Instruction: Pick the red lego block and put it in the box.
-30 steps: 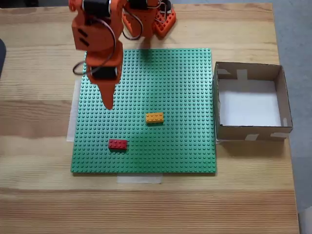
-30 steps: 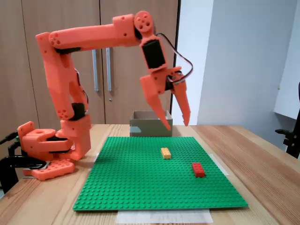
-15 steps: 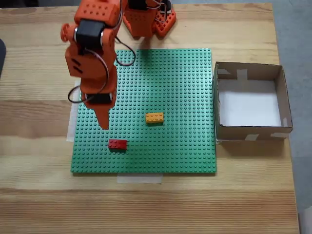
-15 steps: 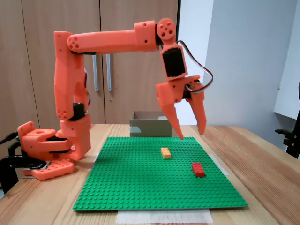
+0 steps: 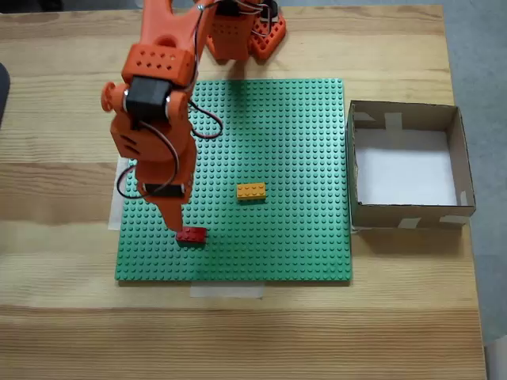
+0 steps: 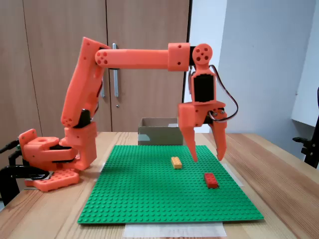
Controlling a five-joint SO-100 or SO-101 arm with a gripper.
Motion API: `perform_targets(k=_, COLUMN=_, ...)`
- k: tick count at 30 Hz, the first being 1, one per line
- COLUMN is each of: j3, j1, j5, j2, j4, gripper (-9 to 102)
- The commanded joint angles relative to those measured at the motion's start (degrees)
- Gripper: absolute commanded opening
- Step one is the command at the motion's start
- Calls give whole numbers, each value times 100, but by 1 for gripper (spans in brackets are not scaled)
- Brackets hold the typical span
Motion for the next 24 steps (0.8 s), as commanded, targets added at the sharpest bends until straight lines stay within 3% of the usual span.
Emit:
perform_targets(k=1, j3=-457, j1=-70, j5=220, j2=-141, j4=62, gripper=24)
perform_targets(k=24, j3=-1020, j1=-167, j5=308, j2=-1441, j4=-360, gripper=25)
